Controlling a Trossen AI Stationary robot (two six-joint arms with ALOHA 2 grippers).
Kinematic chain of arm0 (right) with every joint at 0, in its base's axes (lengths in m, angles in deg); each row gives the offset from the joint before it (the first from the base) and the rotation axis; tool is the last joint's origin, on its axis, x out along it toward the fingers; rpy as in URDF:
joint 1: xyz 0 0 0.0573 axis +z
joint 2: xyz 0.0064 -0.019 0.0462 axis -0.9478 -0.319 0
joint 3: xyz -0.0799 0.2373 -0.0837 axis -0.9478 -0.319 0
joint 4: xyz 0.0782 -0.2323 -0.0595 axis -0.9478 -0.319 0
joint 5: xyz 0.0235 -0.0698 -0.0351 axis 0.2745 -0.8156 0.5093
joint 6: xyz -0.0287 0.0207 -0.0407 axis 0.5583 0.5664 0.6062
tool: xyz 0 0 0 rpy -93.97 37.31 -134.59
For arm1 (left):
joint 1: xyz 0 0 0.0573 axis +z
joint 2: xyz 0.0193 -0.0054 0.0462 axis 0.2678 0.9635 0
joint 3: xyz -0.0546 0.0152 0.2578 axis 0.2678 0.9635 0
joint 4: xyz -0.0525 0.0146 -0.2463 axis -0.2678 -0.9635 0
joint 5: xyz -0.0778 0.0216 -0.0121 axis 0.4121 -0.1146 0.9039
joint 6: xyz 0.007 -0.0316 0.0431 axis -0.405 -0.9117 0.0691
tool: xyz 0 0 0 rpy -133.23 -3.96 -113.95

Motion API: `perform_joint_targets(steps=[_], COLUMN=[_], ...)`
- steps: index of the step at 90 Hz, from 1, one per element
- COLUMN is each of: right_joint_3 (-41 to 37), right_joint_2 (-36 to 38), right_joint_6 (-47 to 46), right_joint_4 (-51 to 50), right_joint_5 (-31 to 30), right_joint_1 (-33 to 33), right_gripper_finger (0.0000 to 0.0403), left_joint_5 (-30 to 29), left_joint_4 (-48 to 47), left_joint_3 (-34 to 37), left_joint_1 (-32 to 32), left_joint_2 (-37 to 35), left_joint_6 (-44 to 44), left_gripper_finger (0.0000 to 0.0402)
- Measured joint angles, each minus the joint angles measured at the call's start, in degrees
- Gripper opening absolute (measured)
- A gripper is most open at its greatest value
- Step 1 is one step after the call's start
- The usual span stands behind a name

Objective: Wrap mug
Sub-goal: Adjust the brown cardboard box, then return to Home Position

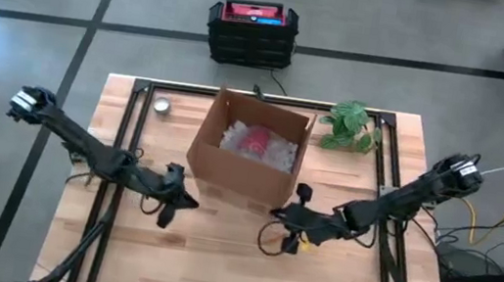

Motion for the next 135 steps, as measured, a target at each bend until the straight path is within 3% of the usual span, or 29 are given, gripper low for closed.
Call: perform_joint_targets(steps=[26, 49, 69, 93, 116, 126, 135], right_joint_3=[0.00, 0.00, 0.00, 0.00, -0.02, -0.02, -0.03], right_joint_2=[-0.07, -0.11, -0.21, 1.35, 4.54, 8.47, 13.44], right_joint_6=[6.97, 9.96, 12.14, 17.08, 17.67, 14.42, 11.72], right_joint_4=[-1.94, -1.86, -1.79, -1.39, -1.85, -1.82, -4.50], right_joint_5=[-0.21, 0.13, 1.15, 2.19, 16.10, 23.02, 29.56], right_joint_1=[-9.60, -15.95, -19.47, -22.57, -27.70, -26.63, -24.67], right_gripper_finger=[0.0000, 0.0000, 0.0000, 0.0000, 0.0000, 0.0000, 0.0000], left_joint_5=[-4.41, -4.70, 0.17, 1.48, 9.09, 13.69, 13.12], left_joint_4=[2.72, 0.96, 1.10, 2.74, 4.56, 6.68, 6.12], left_joint_3=[0.00, 0.02, 0.02, 0.02, 0.14, 0.01, 0.00], left_joint_1=[5.01, 16.05, 25.31, 29.54, 33.56, 29.28, 22.91], left_joint_2=[6.01, 5.34, 5.88, 5.61, 3.99, -1.17, -7.45], left_joint_6=[1.46, 8.41, 13.01, 17.04, 19.17, 18.22, 18.97], left_gripper_finger=[0.0000, 0.0000, 0.0000, 0.0000, 0.0000, 0.0000, 0.0000])
